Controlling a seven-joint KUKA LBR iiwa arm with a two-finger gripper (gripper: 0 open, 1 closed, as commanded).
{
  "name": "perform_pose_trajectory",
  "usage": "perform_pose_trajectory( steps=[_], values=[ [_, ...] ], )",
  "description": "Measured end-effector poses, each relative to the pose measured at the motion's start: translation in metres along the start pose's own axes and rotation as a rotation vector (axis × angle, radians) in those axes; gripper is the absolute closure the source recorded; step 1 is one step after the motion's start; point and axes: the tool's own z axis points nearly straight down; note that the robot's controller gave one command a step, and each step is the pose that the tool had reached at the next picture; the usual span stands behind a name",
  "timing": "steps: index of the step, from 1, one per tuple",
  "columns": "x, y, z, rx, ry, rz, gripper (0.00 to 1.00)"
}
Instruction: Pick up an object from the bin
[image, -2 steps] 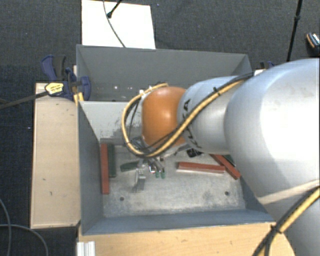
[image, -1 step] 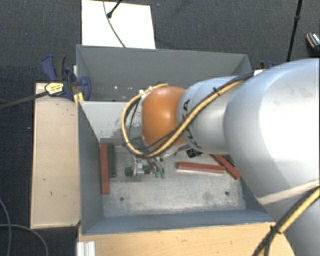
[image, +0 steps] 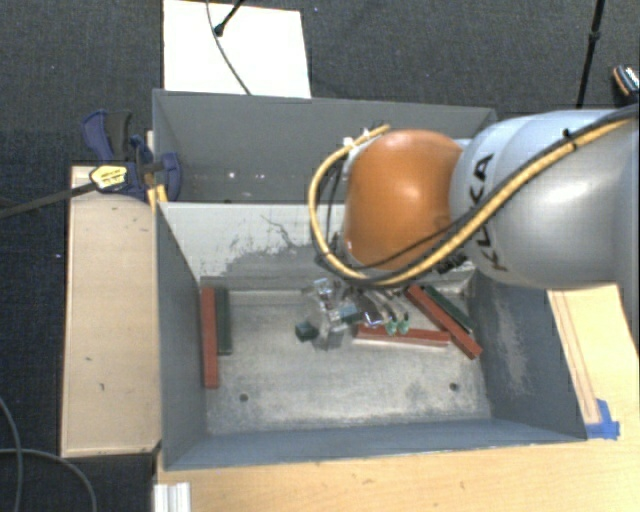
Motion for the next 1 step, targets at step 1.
perform_pose_trajectory(
  steps=[1],
  values=[
    [-0.0023,0.0076,-0.1195,-0.001,-0.003,-0.015,1.0]
  ],
)
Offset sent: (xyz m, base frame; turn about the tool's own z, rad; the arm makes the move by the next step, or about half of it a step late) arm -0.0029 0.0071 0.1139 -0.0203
